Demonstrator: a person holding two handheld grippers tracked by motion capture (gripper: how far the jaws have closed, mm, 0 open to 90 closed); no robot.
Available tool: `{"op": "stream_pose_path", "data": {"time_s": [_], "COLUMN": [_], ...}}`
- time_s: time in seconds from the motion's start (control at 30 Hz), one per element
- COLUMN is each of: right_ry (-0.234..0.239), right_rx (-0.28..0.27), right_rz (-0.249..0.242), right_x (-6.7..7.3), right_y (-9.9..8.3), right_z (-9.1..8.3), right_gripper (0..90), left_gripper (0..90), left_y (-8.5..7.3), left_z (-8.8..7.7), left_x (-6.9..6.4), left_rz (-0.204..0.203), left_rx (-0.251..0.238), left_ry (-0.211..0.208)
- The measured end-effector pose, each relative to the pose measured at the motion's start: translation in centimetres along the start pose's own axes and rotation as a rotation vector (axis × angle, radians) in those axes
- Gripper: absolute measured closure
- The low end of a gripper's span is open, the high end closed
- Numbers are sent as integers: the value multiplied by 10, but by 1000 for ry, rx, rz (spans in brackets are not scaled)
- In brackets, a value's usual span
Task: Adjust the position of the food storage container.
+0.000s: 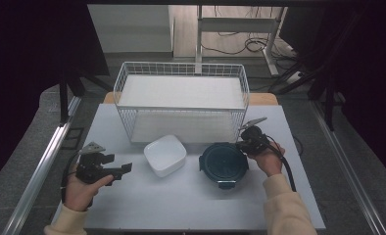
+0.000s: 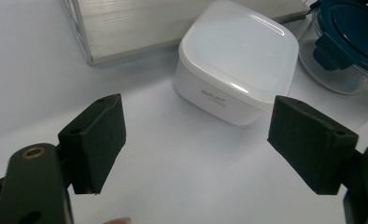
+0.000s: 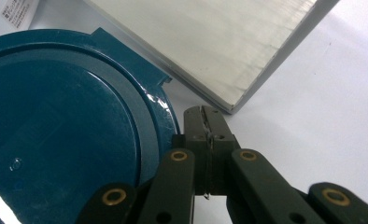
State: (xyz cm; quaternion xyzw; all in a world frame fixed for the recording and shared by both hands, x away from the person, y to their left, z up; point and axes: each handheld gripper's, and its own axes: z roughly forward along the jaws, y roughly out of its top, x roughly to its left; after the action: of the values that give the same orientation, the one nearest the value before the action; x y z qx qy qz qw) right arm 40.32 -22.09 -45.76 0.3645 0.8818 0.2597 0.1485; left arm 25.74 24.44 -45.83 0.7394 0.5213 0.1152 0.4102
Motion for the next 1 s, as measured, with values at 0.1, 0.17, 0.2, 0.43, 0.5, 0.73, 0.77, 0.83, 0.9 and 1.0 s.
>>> {"op": "stream_pose_path", "data": {"time_s": [0.1, 0.17, 0.2, 0.43, 0.5, 0.73, 0.77, 0.83, 0.9, 1.0], "right_ry": [-4, -5, -5, 8, 14, 34, 41, 45, 50, 61], "right_rx": [1, 2, 2, -1, -2, 3, 4, 4, 3, -3], "right_rz": [-12, -15, -15, -39, -44, -72, -81, -86, -89, -101], "right_x": [1, 2, 2, 8, 10, 23, 27, 31, 32, 40], "right_y": [0, -1, -1, 0, 1, 2, 1, 1, 1, 2], "right_z": [0, -1, -1, 0, 0, 0, -1, -1, -1, 0], "right_gripper": [900, 900, 900, 900, 900, 900, 900, 900, 900, 900], "left_gripper": [189, 188, 189, 189, 189, 189, 189, 189, 189, 189], "left_y": [0, 0, 0, 0, 0, 0, 0, 0, 0, 0], "left_z": [1, 1, 1, 1, 2, 2, 2, 2, 2, 3], "left_x": [0, 1, 1, 3, 3, 3, 3, 3, 3, 3], "left_rz": [4, 1, 1, -2, -1, -1, -2, -1, -1, -1], "left_rx": [4, 4, 4, 6, 7, 9, 8, 8, 10, 13], "left_ry": [0, 0, 0, 1, 1, 3, 3, 2, 3, 2]}}
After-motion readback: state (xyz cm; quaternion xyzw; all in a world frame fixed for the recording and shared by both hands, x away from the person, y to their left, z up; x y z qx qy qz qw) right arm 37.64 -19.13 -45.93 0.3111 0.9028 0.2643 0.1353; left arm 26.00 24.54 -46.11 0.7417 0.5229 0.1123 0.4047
